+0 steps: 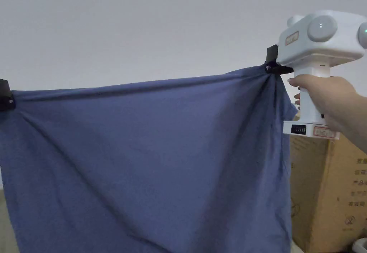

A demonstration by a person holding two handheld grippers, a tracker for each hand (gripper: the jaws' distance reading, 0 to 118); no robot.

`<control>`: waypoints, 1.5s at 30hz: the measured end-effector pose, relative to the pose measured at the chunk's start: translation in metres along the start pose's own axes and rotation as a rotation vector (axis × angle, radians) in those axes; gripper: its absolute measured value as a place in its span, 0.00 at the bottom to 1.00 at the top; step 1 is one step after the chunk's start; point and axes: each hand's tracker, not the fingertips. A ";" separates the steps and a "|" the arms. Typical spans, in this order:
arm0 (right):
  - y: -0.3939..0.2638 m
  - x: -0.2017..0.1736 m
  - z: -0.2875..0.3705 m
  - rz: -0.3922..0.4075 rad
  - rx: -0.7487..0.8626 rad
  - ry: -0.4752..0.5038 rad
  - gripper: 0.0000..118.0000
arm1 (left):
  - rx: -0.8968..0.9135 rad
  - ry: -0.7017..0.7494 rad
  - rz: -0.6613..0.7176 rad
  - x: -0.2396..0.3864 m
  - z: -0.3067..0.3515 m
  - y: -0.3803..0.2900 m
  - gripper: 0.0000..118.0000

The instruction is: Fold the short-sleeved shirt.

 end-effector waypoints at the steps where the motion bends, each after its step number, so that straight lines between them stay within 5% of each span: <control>1: 0.004 -0.005 -0.005 0.027 0.022 -0.011 0.01 | 0.031 -0.008 0.025 -0.002 -0.006 0.004 0.02; 7: -0.019 -0.017 -0.031 0.158 0.077 -0.076 0.01 | 0.107 0.022 -0.039 0.016 -0.017 -0.005 0.02; 12: -0.114 0.000 -0.056 0.068 0.024 -0.119 0.01 | -0.035 0.019 -0.048 0.007 -0.030 -0.077 0.02; 16: -0.256 0.024 -0.064 -0.057 -0.241 -0.038 0.01 | -0.212 0.041 -0.021 -0.028 -0.034 -0.181 0.02; 21: -0.458 0.054 -0.030 -0.043 -0.614 -0.108 0.01 | -0.531 0.033 0.081 -0.074 -0.007 -0.346 0.02; 25: -0.547 0.080 0.037 -0.062 -0.805 -0.092 0.01 | -0.674 0.080 -0.021 -0.104 0.042 -0.430 0.02; 28: -0.557 0.101 0.087 -0.095 -0.816 -0.052 0.01 | -0.712 0.025 -0.010 -0.117 0.086 -0.449 0.02; 35: -0.565 0.112 0.185 0.067 -0.869 0.074 0.01 | -0.768 -0.048 -0.139 -0.119 0.167 -0.463 0.02; 45: -0.571 0.095 0.217 0.081 -0.927 0.033 0.01 | -0.854 -0.076 -0.202 -0.112 0.192 -0.480 0.02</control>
